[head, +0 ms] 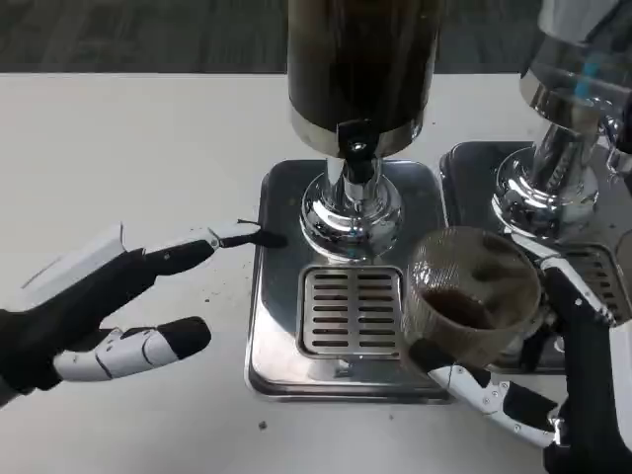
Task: Grasp the cup under the faucet to collect the drink, then remove the cup.
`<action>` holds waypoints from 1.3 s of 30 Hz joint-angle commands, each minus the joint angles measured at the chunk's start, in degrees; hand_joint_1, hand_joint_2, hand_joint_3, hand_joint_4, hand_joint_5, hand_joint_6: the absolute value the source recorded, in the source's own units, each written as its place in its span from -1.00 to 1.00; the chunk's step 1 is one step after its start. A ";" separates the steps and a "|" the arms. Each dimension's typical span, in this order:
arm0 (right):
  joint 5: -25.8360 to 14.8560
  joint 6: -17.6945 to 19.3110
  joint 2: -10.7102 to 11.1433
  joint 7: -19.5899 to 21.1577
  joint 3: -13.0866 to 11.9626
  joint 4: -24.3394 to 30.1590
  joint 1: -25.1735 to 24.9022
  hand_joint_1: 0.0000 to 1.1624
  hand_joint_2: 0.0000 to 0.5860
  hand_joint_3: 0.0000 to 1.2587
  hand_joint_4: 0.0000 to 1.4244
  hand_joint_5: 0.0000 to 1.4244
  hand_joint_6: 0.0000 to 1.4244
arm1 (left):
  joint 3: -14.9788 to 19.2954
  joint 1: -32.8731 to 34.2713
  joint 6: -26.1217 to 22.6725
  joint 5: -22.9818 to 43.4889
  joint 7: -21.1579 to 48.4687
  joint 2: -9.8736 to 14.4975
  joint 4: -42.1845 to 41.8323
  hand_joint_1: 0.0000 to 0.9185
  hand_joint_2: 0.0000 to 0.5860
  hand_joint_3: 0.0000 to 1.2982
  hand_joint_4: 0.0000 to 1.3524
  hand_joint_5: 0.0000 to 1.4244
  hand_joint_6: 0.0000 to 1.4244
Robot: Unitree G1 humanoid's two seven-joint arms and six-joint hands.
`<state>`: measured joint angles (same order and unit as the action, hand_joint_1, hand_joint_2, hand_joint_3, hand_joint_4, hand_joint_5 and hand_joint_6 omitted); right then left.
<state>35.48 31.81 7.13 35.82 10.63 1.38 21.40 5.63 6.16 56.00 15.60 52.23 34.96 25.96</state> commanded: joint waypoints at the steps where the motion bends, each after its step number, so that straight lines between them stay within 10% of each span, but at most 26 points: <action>1: -0.91 2.58 -0.22 -0.50 -0.71 3.58 1.80 0.17 -0.20 -0.02 0.03 0.24 0.70 | -0.49 -1.99 -1.15 1.86 0.61 1.37 -3.13 -1.00 -0.36 -0.69 -0.83 -0.87 -0.85; 39: -0.60 6.90 -2.79 -3.32 -1.17 12.15 12.88 0.23 -0.24 0.00 0.04 0.28 0.75 | -1.52 -8.66 -1.04 6.18 3.96 3.57 -9.83 -1.00 -0.37 -0.68 -0.82 -0.85 -0.85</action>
<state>35.64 36.12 4.88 32.11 9.70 11.51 34.11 4.31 -1.86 54.84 21.40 55.34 37.74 16.91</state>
